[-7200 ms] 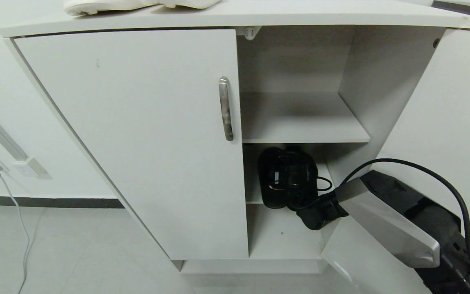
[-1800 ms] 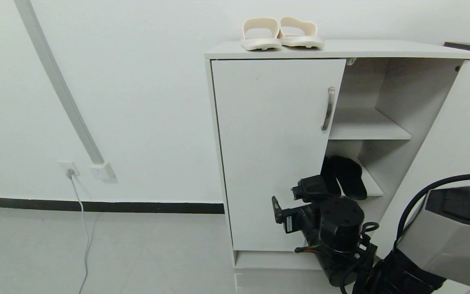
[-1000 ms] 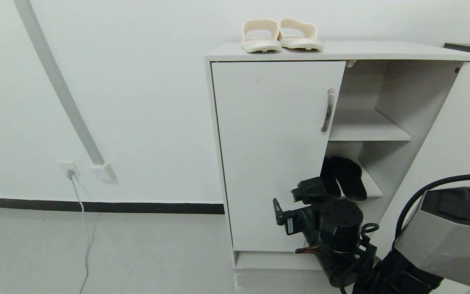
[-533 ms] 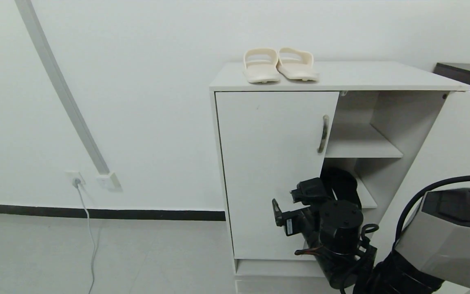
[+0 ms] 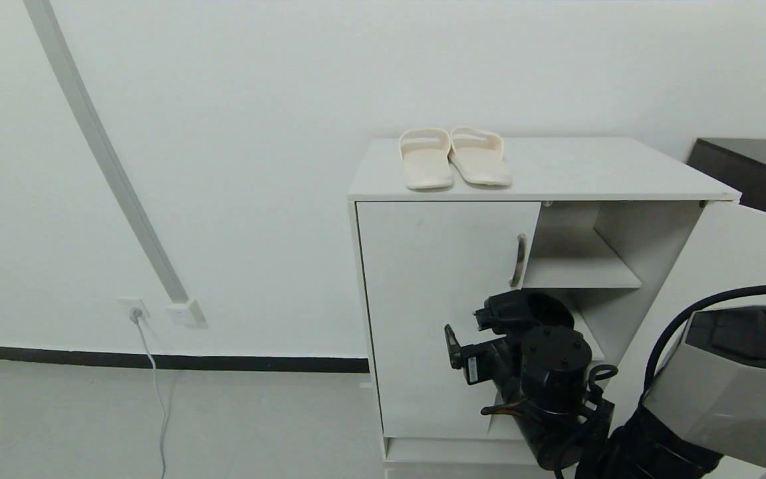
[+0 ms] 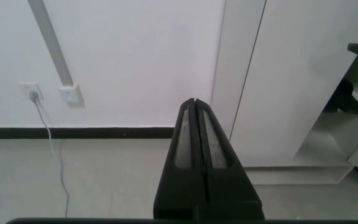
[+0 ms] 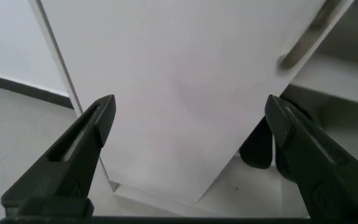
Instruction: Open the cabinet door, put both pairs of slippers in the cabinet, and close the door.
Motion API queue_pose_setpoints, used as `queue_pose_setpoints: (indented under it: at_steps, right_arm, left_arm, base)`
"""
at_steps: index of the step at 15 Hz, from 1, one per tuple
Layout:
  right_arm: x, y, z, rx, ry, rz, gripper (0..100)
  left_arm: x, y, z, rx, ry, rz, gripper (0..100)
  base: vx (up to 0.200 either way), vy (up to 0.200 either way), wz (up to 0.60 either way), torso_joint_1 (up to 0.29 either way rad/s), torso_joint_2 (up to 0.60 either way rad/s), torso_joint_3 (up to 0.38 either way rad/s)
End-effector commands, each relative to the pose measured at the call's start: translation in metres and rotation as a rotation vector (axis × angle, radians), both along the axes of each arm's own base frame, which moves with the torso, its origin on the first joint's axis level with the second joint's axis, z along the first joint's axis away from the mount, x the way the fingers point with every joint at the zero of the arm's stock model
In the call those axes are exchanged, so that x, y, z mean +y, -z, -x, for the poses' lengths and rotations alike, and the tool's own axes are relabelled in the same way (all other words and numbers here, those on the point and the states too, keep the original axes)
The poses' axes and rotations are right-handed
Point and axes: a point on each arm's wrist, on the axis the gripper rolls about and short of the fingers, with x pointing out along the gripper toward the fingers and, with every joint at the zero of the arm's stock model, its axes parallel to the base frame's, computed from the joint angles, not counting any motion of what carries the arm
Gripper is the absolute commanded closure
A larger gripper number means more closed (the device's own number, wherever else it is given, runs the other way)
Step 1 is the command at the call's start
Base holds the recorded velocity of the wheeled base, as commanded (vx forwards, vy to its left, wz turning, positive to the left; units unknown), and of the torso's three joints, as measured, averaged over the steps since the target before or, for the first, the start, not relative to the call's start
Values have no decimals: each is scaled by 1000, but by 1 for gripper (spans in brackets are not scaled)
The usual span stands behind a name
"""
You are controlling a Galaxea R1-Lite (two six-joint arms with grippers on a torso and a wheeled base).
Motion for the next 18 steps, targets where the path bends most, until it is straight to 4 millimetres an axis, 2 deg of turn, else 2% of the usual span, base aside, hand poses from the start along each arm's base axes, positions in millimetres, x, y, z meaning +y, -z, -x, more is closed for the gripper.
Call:
queue_pose_setpoints:
  at_steps: [1,10,18]
  right_arm:
    - [0,0,0,0,0,3,0]
    - [-1,0,-1,0,7,5,0]
    - [-2,0,-1,-2,8,7,0]
  left_arm:
    - [0,0,0,0,0,1,100]
    - [0,0,0,0,0,5,100]
    - [0,0,0,0,0,5,100]
  base:
    - [0,0,0,154,-486,-315]
    - [0,0,0,197,-514,-314]
    - [0,0,0,251,-578,-326]
